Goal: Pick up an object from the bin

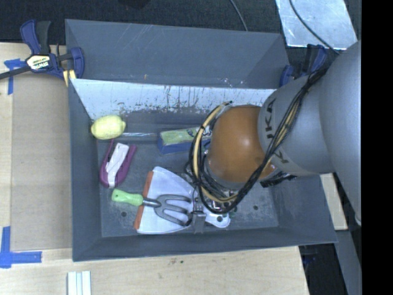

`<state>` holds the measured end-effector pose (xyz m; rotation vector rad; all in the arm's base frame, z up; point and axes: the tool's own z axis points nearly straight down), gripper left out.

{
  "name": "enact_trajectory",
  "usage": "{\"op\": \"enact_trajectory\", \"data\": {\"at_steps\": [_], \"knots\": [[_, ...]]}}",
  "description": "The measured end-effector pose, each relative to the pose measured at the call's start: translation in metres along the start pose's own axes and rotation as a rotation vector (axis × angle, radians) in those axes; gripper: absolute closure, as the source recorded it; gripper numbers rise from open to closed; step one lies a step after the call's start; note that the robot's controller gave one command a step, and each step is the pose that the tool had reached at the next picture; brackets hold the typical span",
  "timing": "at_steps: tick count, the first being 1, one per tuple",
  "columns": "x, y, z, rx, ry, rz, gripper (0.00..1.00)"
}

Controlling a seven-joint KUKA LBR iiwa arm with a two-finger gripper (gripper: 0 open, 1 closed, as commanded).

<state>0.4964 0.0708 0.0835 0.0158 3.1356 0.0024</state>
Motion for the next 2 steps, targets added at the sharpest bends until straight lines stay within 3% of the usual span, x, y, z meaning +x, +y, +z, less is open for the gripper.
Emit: {"op": "enact_trajectory", "data": {"at_steps": [1, 2], "knots": [[-0.0009, 0.0175, 0.0100, 0.000, -0.034, -0.048, 1.00], [-0.0008, 0.0175, 0.0101, 0.000, -0.034, -0.048, 1.00]]}}
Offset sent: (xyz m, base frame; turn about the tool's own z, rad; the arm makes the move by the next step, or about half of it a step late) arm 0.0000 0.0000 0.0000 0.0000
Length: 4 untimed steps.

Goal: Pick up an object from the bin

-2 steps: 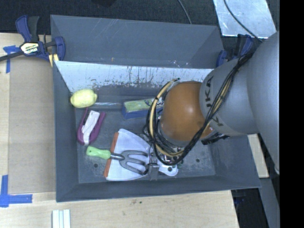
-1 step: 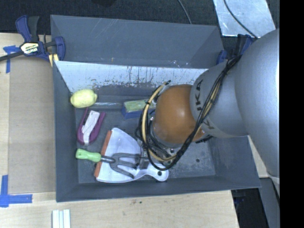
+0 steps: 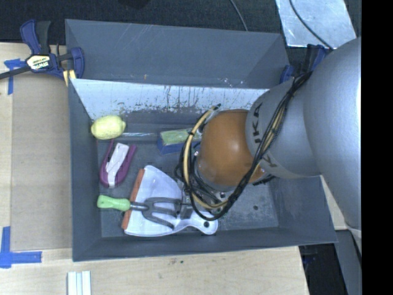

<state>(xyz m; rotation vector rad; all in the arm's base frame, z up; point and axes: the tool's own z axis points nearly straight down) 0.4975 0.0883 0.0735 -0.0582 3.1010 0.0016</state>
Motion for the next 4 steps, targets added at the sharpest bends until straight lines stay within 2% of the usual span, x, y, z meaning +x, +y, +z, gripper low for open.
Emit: {"op": "enact_trajectory", "data": {"at_steps": [1, 2, 3, 4], "knots": [[0.001, 0.002, -0.008, -0.001, -0.009, 0.002, 1.00], [-0.005, 0.003, 0.002, -0.001, -0.011, -0.002, 1.00], [-0.021, 0.008, -0.095, -0.001, -0.013, -0.002, 1.00], [-0.021, 0.008, -0.095, -0.001, -0.013, -0.002, 1.00]]}}
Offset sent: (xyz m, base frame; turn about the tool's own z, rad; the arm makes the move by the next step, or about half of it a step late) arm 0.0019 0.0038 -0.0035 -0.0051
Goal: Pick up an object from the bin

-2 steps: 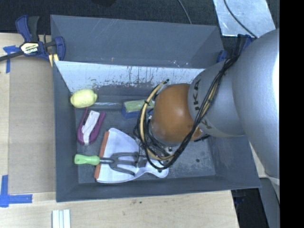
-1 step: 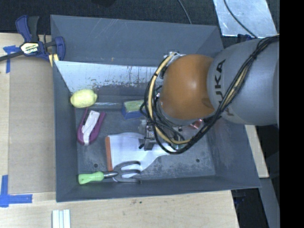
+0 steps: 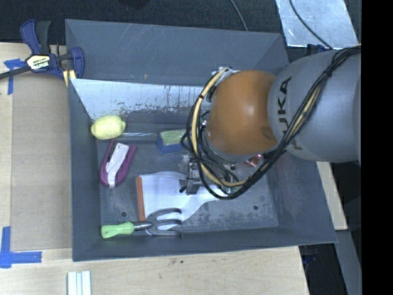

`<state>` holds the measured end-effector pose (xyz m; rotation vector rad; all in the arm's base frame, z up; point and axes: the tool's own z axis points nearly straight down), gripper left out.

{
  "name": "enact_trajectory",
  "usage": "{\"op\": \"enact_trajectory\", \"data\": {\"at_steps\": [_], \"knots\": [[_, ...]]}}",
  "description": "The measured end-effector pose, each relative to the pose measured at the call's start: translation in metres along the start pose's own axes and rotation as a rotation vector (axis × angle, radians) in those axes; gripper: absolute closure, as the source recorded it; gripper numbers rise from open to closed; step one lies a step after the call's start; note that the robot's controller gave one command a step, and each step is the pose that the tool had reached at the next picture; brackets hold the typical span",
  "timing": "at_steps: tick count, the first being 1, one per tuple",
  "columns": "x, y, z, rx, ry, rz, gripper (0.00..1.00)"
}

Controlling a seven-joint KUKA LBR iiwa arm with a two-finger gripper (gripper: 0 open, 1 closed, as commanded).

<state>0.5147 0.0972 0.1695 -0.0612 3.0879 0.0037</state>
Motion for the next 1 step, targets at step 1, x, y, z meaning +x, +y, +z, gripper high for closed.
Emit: {"op": "enact_trajectory", "data": {"at_steps": [1], "knots": [[0.0003, 0.0010, -0.0209, 0.001, 0.010, -0.001, 1.00]]}}
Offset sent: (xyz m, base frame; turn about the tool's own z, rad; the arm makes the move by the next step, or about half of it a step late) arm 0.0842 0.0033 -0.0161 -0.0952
